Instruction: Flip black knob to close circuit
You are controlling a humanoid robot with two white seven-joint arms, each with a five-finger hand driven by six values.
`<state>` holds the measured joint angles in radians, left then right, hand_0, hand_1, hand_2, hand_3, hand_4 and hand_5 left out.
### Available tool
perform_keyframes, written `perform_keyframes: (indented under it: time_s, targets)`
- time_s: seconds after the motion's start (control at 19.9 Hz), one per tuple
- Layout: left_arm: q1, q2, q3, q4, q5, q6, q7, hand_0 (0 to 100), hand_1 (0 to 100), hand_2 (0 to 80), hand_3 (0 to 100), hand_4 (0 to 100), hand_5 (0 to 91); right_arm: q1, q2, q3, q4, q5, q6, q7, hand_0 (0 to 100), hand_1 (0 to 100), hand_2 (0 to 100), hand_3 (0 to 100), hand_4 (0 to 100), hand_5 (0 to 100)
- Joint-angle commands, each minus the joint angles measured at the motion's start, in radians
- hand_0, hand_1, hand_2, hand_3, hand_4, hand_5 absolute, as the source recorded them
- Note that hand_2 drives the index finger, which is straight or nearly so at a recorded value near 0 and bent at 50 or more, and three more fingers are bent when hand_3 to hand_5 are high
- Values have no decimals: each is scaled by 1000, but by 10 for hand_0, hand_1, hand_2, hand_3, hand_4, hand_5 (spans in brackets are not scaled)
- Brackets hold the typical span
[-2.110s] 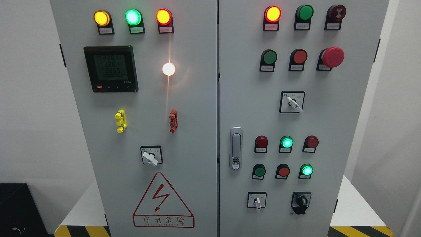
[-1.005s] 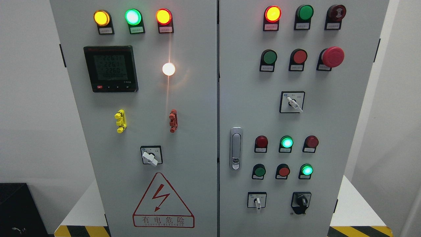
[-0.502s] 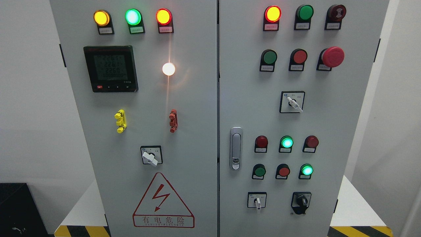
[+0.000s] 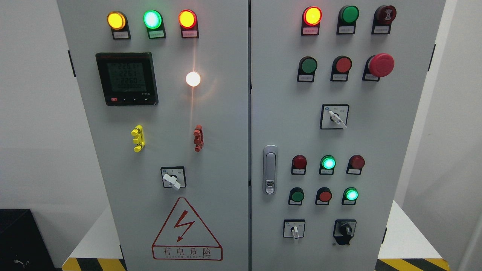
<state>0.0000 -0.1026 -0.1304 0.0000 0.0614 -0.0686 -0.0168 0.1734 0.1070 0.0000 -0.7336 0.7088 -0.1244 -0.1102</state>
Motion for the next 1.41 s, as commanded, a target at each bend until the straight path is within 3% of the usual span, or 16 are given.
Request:
perform_keyframes:
  time_s: [0.0,0.2,0.45,0.75,0.9,1.36]
  targets:
    - [21,1,0,-23,0,0,0,120,556,0,0,0,0,31,5,-23,-439,219,28,-2,0,0,887,1000,844,880]
    - [21,1,0,-23,0,0,0,120,556,0,0,0,0,29,5,-41,-555,244,38,-16,0,0,889,1000,857,896]
    - [21,0,0,-23,0,0,0,120,556,0,0,0,0,5,13,-66,-714,325,75,-3,0,0,888,1000,864,910]
    - [21,0,0,-23,0,0,0,120,556,0,0,0,0,-25,13,-61,-881,461,190,79,0,0,886,1000,877,919]
    - [21,1,0,-23,0,0,0,120,556,0,0,0,0,-41,13,-54,-940,503,256,142,0,0,888,1000,879,921]
    - [21,0,0,-23,0,0,0,120,556,0,0,0,0,-139,13,-51,-1001,529,321,196,0,0,891,1000,883,923]
